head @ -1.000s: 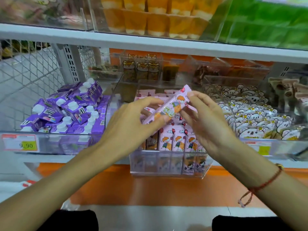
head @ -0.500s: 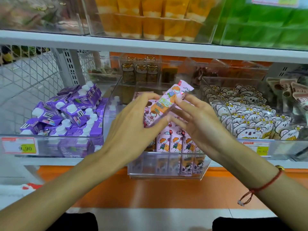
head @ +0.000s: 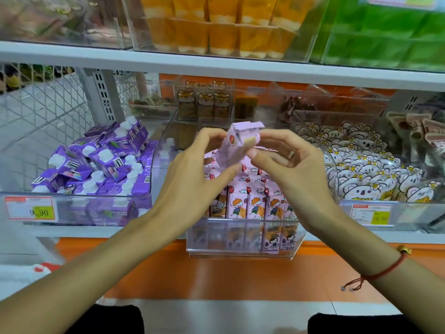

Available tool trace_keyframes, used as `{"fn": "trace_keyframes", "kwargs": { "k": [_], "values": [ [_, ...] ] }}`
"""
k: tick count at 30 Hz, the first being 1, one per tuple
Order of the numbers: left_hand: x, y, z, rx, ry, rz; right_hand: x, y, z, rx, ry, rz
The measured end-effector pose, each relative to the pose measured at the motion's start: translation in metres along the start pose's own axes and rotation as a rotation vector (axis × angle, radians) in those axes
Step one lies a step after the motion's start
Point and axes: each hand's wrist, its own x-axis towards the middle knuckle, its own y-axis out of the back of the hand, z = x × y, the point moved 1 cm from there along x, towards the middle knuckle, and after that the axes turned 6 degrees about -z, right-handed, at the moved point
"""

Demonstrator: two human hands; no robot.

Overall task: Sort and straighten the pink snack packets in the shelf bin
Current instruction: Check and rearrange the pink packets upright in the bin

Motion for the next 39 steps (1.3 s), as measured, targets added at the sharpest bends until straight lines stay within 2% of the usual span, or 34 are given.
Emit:
{"fn": "trace_keyframes", "kwargs": {
  "k": [5, 9, 12, 16, 22, 27, 31, 34, 39],
  "values": [
    [0.003, 0.006, 0.003, -0.080, -0.003, 0.051, -0.002, -0.002, -0.002, -0.031, 0.049, 0.000],
    [0.002, 0.004, 0.005, -0.183, 0.029, -0.014, 0.000, 0.000, -0.002, -0.033, -0.005, 0.036],
    [0.004, 0.004, 0.006, -0.263, 0.147, -0.080, 0.004, 0.004, -0.004, -0.020, -0.103, 0.036],
    [0.009, 0.008, 0.006, -0.429, 0.346, -0.084, 0.008, 0.008, -0.003, 0.030, -0.295, -0.126],
    [0.012, 0.012, 0.004, -0.522, 0.496, -0.114, 0.007, 0.008, -0.001, 0.048, -0.353, -0.144],
    [0.013, 0.013, 0.007, -0.521, 0.462, -0.036, 0.005, 0.005, -0.003, 0.002, -0.380, -0.201],
    [0.013, 0.012, 0.008, -0.388, 0.388, 0.040, -0.002, -0.006, -0.004, -0.208, -0.237, -0.261],
    [0.014, 0.013, 0.008, -0.344, 0.352, 0.031, 0.001, -0.004, -0.005, -0.084, -0.286, -0.271],
    [0.017, 0.024, 0.005, -0.557, 0.358, 0.013, 0.006, 0.006, -0.004, 0.202, -0.483, -0.373]
  ]
}}
